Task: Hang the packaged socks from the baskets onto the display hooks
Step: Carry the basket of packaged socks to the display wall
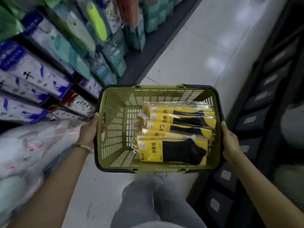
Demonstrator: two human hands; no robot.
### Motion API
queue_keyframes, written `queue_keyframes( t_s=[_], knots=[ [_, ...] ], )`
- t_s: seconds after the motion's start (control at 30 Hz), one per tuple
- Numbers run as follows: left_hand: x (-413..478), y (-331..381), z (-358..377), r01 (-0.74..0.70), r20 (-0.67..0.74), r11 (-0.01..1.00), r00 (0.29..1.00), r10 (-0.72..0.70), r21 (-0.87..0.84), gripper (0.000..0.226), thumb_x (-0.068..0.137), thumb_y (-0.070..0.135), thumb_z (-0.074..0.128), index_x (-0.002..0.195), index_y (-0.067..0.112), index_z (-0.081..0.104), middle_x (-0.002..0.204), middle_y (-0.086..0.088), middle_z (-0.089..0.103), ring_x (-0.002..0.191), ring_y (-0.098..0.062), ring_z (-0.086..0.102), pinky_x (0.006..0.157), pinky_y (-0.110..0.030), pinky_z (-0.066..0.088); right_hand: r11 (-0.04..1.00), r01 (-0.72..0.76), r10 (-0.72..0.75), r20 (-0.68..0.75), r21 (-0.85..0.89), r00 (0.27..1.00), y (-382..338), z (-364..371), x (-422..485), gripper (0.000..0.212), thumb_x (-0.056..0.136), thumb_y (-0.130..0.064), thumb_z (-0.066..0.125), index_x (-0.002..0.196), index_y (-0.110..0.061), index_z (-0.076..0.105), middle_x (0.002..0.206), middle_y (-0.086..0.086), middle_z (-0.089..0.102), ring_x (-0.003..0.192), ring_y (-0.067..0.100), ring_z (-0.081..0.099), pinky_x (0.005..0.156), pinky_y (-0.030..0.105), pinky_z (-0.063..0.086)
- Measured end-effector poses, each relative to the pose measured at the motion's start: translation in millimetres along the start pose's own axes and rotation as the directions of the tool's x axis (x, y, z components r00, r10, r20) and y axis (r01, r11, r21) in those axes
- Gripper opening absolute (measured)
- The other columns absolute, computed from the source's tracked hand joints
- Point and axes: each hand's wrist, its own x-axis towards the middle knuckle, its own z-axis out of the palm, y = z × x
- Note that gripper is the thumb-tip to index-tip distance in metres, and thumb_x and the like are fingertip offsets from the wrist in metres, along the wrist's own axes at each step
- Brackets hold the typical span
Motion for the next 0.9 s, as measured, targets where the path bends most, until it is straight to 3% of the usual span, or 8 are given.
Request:
queue_keyframes(
  t_s=[0.07,0.3,0.47,0.6,0.67,0.73,0.9],
  knots=[
    [7.9,37.0,34.7,-0.026,0.019,0.999,0.999,0.026,0.027,0.038,0.089,0.05,0.055,0.076,0.016,0.067,0.051,0.003,0.066,0.047,-0.01,0.058,0.06,-0.029,0.05,0.998,0.007,-0.006,-0.017,0.062,1.0,-24.7,-12.8,10.8,0.035,0.094,-0.046,0.049,0.087,-0.017,0.068,0.065,-0.004,0.072,0.058,0.009,0.07,0.045,0.017,0.051],
    [63.1,151.2,155.6,-0.075,0.083,0.994,0.994,0.067,0.085,0.036,0.089,0.047,0.058,0.074,0.015,0.067,0.047,0.006,0.064,0.041,-0.005,0.057,0.051,-0.022,0.05,0.988,-0.03,0.049,-0.117,0.155,0.992,-110.3,-24.9,83.7,0.035,0.092,-0.05,0.052,0.085,-0.019,0.068,0.068,-0.003,0.073,0.06,0.01,0.07,0.058,0.027,0.048],
    [122.5,240.8,250.2,-0.07,0.205,0.987,0.978,0.039,0.143,0.036,0.091,0.045,0.055,0.078,0.014,0.067,0.06,-0.001,0.063,0.053,-0.012,0.055,0.058,-0.026,0.049,0.975,-0.103,0.144,-0.207,0.197,0.968,-182.9,-16.0,150.7,0.038,0.092,-0.049,0.052,0.084,-0.015,0.066,0.086,0.01,0.069,0.083,0.023,0.066,0.058,0.031,0.047],
    [157.9,323.6,331.2,-0.079,0.289,0.983,0.957,0.028,0.166,0.035,0.091,0.044,0.057,0.081,0.012,0.068,0.068,-0.005,0.063,0.058,-0.013,0.056,0.059,-0.025,0.051,0.96,-0.088,0.165,-0.283,0.266,0.945,-254.5,-15.9,197.1,0.045,0.095,-0.044,0.05,0.101,-0.003,0.066,0.114,0.026,0.064,0.093,0.038,0.064,0.069,0.032,0.05],
    [172.4,364.4,376.5,-0.099,0.32,0.98,0.947,0.039,0.174,0.033,0.091,0.041,0.057,0.081,0.011,0.067,0.068,-0.004,0.062,0.057,-0.012,0.056,0.057,-0.022,0.052,0.95,-0.095,0.186,-0.295,0.299,0.937,-292.5,-20.1,220.1,0.044,0.094,-0.046,0.05,0.099,-0.006,0.066,0.098,0.021,0.067,0.081,0.032,0.065,0.067,0.032,0.048],
    [186.0,400.7,423.3,-0.113,0.349,0.979,0.936,0.047,0.171,0.032,0.092,0.04,0.057,0.082,0.011,0.066,0.069,-0.004,0.061,0.059,-0.012,0.056,0.059,-0.021,0.051,0.933,-0.102,0.213,-0.301,0.346,0.93,-325.7,-27.0,248.5,0.041,0.094,-0.048,0.05,0.084,-0.01,0.063,0.077,0.01,0.061,0.064,0.02,0.058,0.06,0.03,0.046],
    [225.8,476.7,550.0,-0.135,0.377,0.978,0.924,0.066,0.159,0.033,0.09,0.04,0.059,0.081,0.01,0.066,0.051,0.006,0.063,0.052,-0.007,0.057,0.057,-0.02,0.052,0.922,-0.089,0.219,-0.32,0.377,0.922,-415.1,-51.6,342.9,0.042,0.095,-0.047,0.048,0.076,-0.011,0.059,0.072,0.008,0.057,0.063,0.02,0.054,0.058,0.031,0.045]
  ],
)
